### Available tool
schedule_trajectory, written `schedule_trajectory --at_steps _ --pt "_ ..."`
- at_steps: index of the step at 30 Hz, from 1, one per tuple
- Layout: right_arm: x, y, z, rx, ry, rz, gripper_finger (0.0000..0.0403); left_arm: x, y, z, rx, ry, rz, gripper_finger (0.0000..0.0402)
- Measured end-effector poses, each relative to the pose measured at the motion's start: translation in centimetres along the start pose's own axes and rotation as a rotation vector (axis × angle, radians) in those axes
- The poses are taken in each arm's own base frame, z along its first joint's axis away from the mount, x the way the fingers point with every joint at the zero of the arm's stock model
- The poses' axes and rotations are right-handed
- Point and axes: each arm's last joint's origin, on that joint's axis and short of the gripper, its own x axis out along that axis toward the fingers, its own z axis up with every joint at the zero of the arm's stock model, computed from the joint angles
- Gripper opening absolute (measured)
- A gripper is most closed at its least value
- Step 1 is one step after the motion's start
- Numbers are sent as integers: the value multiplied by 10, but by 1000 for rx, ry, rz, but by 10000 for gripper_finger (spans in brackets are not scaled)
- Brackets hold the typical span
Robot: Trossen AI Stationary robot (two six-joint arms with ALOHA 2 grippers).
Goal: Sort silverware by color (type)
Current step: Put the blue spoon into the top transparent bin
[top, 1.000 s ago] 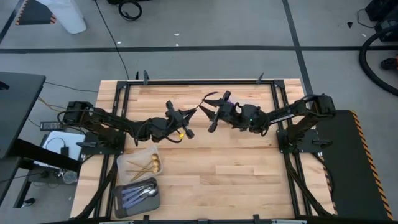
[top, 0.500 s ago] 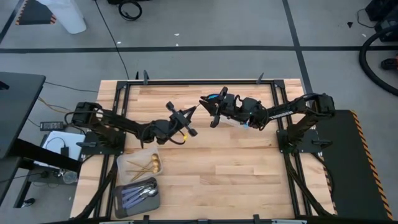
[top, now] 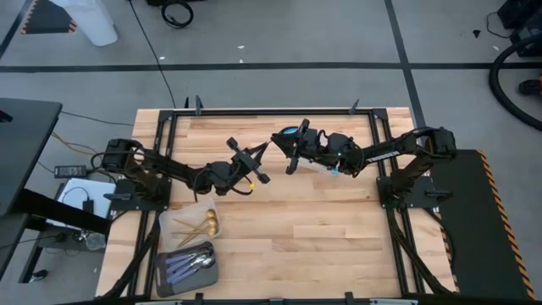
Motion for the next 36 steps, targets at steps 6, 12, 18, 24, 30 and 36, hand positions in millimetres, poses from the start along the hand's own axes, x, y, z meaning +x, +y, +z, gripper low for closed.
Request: schedule_trajectory --at_steps 6,12,18,24,30,36 --pt "0 1 -1 -2 11 18 19 1 0 0 -6 -16 -38 16" --pt "0 1 -2 -6 26 19 19 1 -1 -1 3 -11 -46 20" --pt "0 0 -10 -29 95 15 18 0 -3 -4 34 6 -85 74" --pt "-1 0 -14 -51 145 15 18 0 -5 -6 37 19 -107 166" --pt "-5 -1 -13 -72 218 13 15 -1 -8 -16 -4 107 -136 204" --pt "-14 -2 -8 -110 328 8 10 -6 -11 -24 -46 186 -160 196"
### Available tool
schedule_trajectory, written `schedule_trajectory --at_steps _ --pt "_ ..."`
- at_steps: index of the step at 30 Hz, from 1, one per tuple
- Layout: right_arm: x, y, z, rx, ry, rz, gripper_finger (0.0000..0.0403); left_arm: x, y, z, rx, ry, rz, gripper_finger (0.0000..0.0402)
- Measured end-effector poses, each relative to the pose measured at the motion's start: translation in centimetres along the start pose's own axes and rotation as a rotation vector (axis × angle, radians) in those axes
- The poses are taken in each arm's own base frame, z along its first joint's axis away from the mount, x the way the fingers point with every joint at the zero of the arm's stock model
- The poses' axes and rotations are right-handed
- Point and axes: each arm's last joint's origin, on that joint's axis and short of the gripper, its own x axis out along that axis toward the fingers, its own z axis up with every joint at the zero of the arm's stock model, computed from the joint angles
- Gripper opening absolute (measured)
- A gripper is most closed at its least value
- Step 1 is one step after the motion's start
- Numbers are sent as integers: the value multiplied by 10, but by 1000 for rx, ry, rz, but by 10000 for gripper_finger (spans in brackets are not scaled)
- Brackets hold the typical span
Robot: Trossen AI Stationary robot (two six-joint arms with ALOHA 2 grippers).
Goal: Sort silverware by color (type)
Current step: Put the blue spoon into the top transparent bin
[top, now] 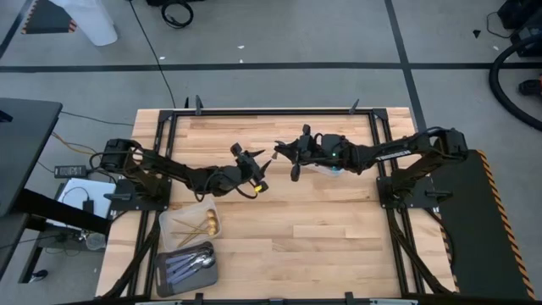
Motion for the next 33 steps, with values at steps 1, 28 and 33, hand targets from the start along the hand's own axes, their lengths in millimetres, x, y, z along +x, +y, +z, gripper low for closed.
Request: schedule_trajectory --at_steps 1,28,33 --pt "-1 0 0 -2 13 -1 10 -1 -1 0 -9 2 -4 193" --pt "-40 -24 7 -37 284 -86 10 -19 -2 -6 -168 176 -166 162" --pt "-49 -31 6 -34 358 -109 10 -26 5 0 -209 215 -228 162"
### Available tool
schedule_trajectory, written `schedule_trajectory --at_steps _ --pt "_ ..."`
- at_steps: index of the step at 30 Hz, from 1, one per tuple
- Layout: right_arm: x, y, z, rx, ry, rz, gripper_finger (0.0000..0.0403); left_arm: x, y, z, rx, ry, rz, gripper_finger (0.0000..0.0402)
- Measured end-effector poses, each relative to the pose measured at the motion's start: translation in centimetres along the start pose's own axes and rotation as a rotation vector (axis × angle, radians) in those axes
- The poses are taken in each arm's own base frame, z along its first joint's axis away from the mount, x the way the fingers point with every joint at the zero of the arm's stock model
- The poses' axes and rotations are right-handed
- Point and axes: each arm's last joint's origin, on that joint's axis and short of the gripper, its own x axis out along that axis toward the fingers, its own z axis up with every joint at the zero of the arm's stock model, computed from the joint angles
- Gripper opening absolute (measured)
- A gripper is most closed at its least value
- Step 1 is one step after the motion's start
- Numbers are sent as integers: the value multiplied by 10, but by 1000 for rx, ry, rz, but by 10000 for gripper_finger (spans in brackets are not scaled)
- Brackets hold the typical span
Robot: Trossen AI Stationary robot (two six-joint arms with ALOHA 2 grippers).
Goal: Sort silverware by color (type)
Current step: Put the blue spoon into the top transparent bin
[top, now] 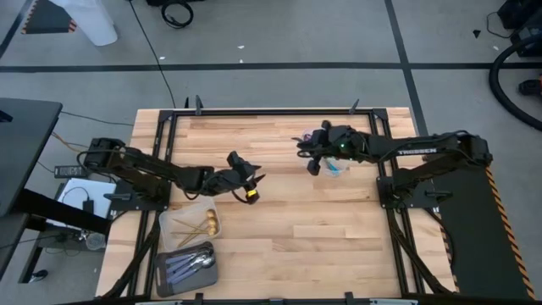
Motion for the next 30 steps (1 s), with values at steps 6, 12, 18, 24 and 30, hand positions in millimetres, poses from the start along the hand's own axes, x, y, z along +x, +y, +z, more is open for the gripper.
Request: schedule_trajectory --at_steps 6,12,18,24,30 --pt "-1 -15 -13 27 138 -52 11 -12 4 11 -39 -3 -51 162" --pt "-3 -29 -29 72 307 -110 11 -24 9 23 -28 -44 -71 162" --pt "-8 -40 -43 119 449 -157 11 -33 11 32 59 -77 -124 162" --pt "-11 -44 -50 203 533 -133 11 -35 11 32 128 -73 -151 162" --pt "-14 -48 -55 277 583 -108 11 -35 11 32 152 -79 -151 162"
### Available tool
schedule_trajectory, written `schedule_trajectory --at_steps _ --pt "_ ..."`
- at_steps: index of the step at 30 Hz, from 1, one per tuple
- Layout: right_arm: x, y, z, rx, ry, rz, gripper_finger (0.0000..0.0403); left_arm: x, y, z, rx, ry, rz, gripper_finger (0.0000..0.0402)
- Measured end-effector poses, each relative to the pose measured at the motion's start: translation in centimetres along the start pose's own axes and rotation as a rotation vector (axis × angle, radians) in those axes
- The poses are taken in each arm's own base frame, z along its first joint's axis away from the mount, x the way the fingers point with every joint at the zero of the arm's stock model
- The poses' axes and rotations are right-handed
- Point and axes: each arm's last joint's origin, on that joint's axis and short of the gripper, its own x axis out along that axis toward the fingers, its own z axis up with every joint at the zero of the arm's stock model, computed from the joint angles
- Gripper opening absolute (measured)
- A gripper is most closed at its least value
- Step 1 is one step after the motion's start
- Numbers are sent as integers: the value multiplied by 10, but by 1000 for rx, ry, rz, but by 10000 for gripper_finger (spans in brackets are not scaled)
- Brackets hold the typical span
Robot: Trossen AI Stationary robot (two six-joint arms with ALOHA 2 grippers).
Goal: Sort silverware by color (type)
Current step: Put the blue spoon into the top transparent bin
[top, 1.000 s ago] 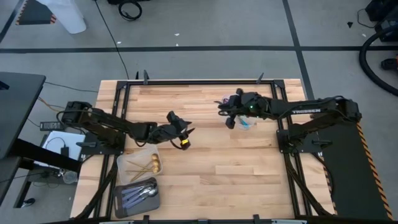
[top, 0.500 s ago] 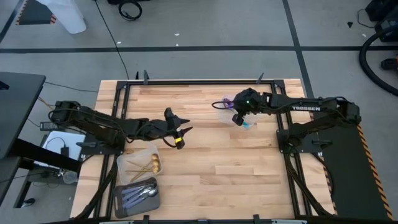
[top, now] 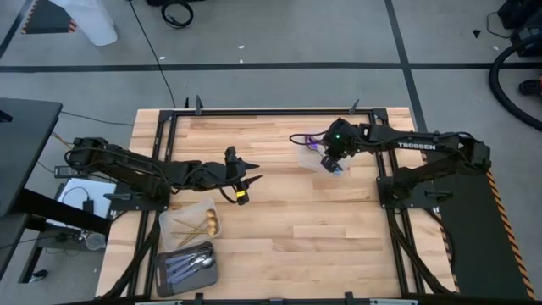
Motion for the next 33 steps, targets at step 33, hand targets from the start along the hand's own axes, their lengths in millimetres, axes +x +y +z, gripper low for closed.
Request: schedule_trajectory --at_steps 33 --pt "52 -27 7 169 130 94 17 -20 8 8 -7 8 -4 162"
